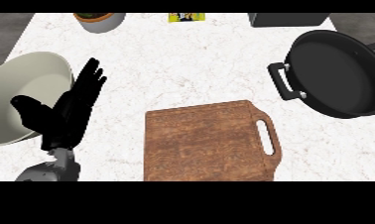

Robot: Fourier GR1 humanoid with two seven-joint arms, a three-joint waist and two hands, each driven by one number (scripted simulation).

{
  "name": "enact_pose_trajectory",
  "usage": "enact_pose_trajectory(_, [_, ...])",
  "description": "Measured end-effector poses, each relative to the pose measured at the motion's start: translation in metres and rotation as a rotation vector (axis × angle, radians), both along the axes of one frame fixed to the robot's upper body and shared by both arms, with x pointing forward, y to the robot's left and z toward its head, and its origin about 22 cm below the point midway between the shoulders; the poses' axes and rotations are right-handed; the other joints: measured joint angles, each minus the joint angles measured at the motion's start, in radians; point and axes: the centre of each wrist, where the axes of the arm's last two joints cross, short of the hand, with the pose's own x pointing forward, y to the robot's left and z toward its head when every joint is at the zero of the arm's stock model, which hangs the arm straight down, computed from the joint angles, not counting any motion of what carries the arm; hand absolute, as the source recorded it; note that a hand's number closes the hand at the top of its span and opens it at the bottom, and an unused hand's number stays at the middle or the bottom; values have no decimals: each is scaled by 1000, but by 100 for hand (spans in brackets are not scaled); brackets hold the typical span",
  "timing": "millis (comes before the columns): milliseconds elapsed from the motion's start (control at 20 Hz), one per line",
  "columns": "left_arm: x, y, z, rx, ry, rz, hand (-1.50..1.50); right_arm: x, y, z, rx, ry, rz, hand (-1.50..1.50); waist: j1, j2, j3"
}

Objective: Pick the lemon from the cutting board and place it in the pot

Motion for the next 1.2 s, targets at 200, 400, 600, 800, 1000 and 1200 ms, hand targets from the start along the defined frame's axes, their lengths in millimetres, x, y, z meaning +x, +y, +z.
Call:
enact_pose_trajectory(200, [2, -1, 0, 3, -4, 5, 0, -15, -11, 38, -2, -127, 37, 150, 2, 0, -1])
enact_pose_trajectory(400, [2, 0, -2, -2, 2, 1, 0, -23, -12, 82, -30, -271, 114, 150, 4, -1, -1])
enact_pose_trajectory(600, [7, -5, -3, -2, 3, -3, 0, -20, -2, 116, 0, -391, 190, 150, 11, 1, -1])
enact_pose_trajectory(800, [10, -7, -1, 7, -2, -12, 0, -10, 18, 147, 34, -449, 225, 150, 20, 2, -1])
enact_pose_trajectory(1000, [9, -8, 3, 1, -9, -20, 0, 6, 30, 167, 68, -447, 217, 150, 28, 3, -1])
enact_pose_trajectory(1200, [6, -4, 1, 6, -5, -22, 0, 36, 40, 168, 100, -426, 188, 150, 37, 6, -1])
